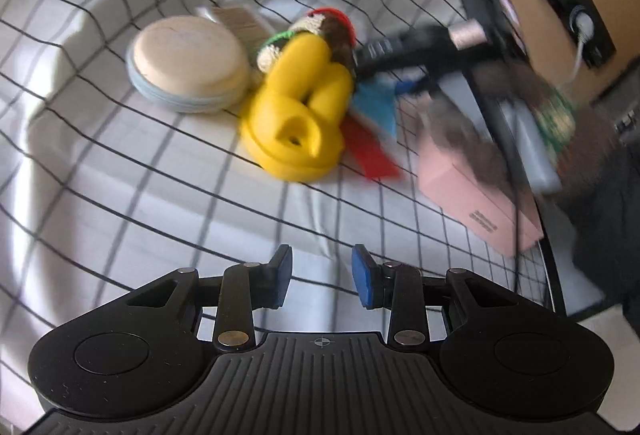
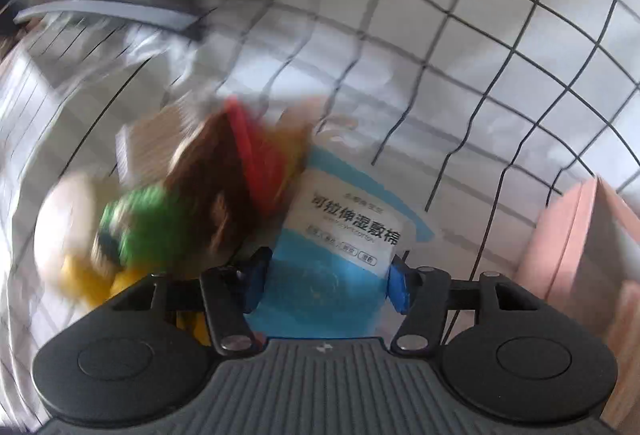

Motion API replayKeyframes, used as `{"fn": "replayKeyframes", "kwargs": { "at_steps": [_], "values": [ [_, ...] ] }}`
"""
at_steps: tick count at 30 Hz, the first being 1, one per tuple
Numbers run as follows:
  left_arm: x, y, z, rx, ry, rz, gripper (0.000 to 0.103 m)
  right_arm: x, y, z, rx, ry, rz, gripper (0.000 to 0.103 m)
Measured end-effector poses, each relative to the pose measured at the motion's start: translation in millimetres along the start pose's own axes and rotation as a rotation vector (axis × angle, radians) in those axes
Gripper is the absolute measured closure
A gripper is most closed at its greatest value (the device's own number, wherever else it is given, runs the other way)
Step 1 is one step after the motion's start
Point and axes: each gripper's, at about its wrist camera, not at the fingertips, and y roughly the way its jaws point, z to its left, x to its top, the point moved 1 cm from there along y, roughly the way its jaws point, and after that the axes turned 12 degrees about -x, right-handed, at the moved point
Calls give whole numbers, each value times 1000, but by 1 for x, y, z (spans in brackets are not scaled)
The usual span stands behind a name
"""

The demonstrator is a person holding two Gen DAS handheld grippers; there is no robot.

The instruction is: Organize soft objects

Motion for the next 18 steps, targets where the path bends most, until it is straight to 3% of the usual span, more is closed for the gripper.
{"fn": "replayKeyframes", "kwargs": {
  "at_steps": [5,10,15,18],
  "values": [
    [10,-6,3,12,4,-20,67,-60,-32,-1,98,-2,-6,47],
    [14,5,-3,2,33,12,67,-126,-72,6,103,-91,-59,47],
    [8,18,-14,21,100,79,67,-175,-91,-11,2,-91,-105,43],
    [1,23,-22,10,139,129,67,-199,-98,-29,-101,-57,-127,27]
  ]
}}
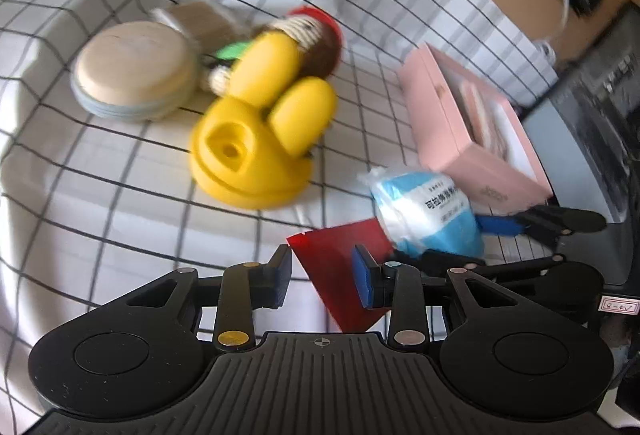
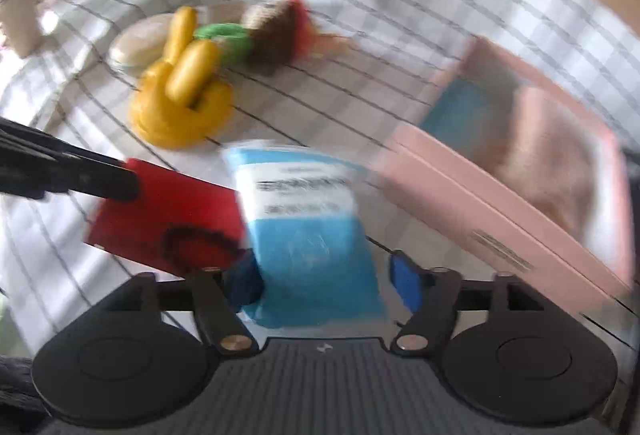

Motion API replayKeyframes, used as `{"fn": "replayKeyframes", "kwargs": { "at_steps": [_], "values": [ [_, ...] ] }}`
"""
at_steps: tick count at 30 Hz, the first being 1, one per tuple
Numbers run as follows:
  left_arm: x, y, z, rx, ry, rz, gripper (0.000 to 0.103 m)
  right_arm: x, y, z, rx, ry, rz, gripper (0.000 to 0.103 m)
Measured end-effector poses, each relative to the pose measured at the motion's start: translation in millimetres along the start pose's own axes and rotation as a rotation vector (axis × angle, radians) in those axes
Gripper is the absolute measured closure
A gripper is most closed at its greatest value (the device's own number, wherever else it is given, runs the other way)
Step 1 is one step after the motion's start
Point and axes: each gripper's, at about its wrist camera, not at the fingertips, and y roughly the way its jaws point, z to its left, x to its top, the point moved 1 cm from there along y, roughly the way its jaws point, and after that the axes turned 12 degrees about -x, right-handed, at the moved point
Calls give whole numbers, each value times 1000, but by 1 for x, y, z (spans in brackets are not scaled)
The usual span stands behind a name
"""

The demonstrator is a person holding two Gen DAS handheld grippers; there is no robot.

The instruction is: Organize soft objects

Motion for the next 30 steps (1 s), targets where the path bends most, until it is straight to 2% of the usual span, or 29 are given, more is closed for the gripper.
{"fn": "replayKeyframes", "kwargs": {
  "at_steps": [4,7,10,13,18,20,23,27,28,30],
  "values": [
    [-1,-4,-13,21,107,46,67,-24,-9,-24,-65,73,-19,19],
    [3,-12,-20,48,191,42,67,-42,-13,-42,-69,155,-21,19],
    [5,-13,-27,31,260,61,67,-61,-19,-54,-51,196,-23,18],
    [3,5,-41,8,364,132,67,-74,-22,-58,-53,208,-8,17],
    [-6,41,-59,31,496,246,67,-96,-21,-69,-41,287,27,16],
    [-9,50,-64,39,516,285,67,-105,-19,-73,-12,340,55,13],
    [-14,51,-75,18,548,288,67,-112,-17,-71,2,343,51,4],
    [-12,49,-97,-132,479,268,67,-118,-19,-65,-7,321,26,0],
    [-12,52,-100,-145,464,268,67,-118,-19,-62,-17,305,24,0],
    [-13,67,-105,-118,441,267,67,-119,-18,-57,-37,276,18,0]
  ]
}}
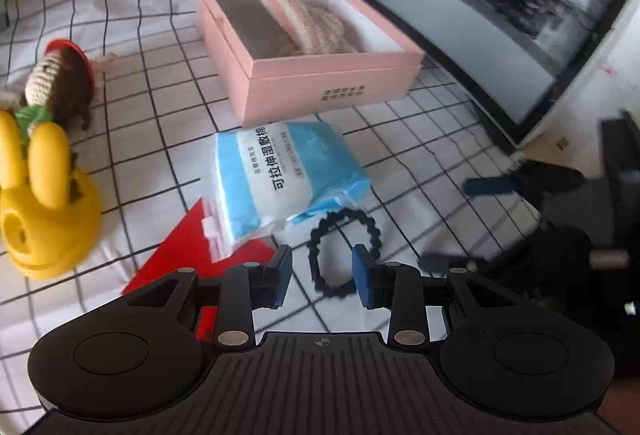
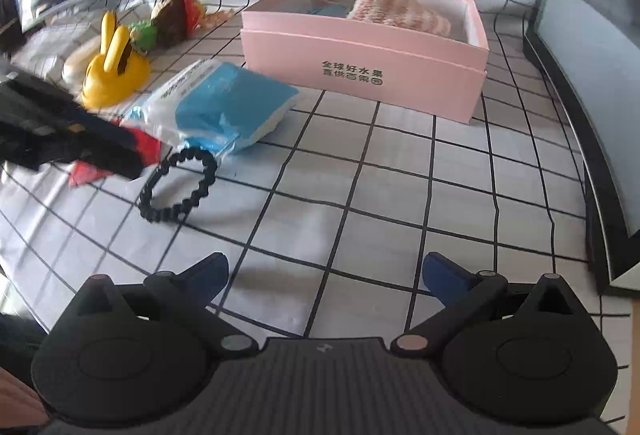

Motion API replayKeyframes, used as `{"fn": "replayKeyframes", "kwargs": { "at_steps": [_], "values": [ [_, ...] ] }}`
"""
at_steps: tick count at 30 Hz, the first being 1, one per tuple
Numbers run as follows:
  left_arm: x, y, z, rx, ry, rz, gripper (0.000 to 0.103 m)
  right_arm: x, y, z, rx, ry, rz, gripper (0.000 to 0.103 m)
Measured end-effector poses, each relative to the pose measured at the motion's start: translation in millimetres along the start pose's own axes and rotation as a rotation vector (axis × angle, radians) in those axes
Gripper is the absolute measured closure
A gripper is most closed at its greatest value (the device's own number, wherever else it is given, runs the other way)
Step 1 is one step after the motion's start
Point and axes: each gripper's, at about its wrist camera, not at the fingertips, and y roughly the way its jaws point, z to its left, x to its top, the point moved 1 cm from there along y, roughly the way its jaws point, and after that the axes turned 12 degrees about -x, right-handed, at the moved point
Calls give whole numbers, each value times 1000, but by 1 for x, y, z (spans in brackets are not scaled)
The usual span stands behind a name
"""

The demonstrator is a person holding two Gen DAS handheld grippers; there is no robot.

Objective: Organize soft objects
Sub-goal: 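Grasp the black bead bracelet with the left gripper while the right gripper approaches the red pouch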

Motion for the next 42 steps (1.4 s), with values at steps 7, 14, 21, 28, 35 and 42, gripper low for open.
{"fn": "replayKeyframes", "kwargs": {
  "at_steps": [7,14,21,28,35,42],
  "values": [
    [7,32,-4,65,-30,-11,67,-5,-2,0,-15,20,-23,0],
    [6,35,-4,74,-83,-56,68,-11,-5,0,-16,22,-52,0],
    [-7,37,-18,104,8,-63,92,-15,-7,0,-9,15,-84,0],
    [-27,10,-17,98,-24,-121,93,-2,-12,8,36,-89,-89,0],
    [-55,-54,4,213,-158,-242,93,20,-17,35,170,-183,-131,0],
    [-86,-106,30,356,-312,-343,93,48,-13,92,373,-297,-136,1]
  ]
}}
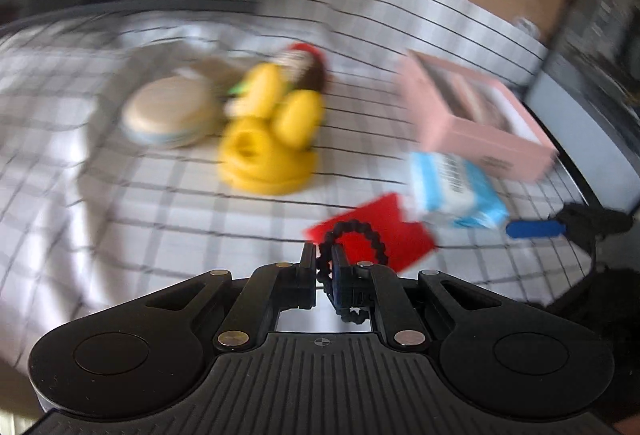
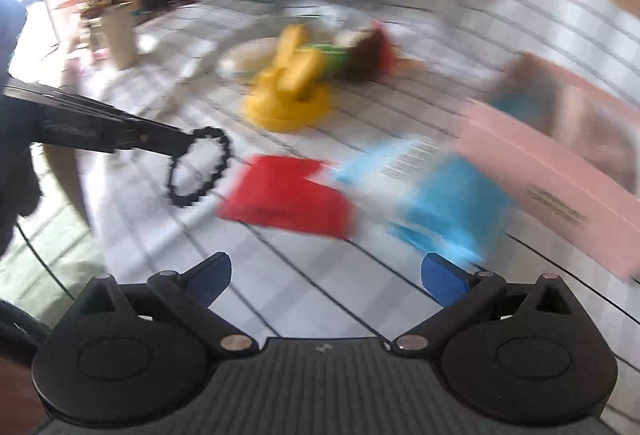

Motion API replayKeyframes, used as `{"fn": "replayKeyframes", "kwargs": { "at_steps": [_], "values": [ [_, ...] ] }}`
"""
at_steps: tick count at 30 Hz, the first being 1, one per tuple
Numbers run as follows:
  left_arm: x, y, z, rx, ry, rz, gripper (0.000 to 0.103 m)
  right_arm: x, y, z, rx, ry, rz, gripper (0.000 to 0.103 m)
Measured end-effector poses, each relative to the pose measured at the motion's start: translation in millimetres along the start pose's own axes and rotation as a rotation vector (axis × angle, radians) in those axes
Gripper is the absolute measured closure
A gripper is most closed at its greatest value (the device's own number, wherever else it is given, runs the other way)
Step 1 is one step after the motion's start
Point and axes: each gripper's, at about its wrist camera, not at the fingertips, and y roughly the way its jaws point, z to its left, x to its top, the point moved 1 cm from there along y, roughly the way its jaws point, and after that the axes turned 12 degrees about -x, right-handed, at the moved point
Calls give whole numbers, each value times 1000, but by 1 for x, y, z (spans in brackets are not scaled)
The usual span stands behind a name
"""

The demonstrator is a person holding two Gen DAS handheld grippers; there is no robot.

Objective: Organize soft objects
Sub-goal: 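Drop the bracelet into the pink box with the left gripper while the right gripper grasps the red pouch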

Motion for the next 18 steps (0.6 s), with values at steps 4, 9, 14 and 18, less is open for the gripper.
{"fn": "replayKeyframes", "kwargs": {
  "at_steps": [4,9,14,18],
  "values": [
    [-4,-22,18,45,-75,-42,93,19,39,21,-13,43,59,1],
    [-14,-39,31,66,-134,-66,93,36,60,28,-66,138,23,0],
    [-25,-46,39,78,-182,-64,93,42,74,56,-152,4,-16,0],
    [-30,-50,39,71,-197,-66,93,38,68,52,-102,-20,-3,5]
  ]
}}
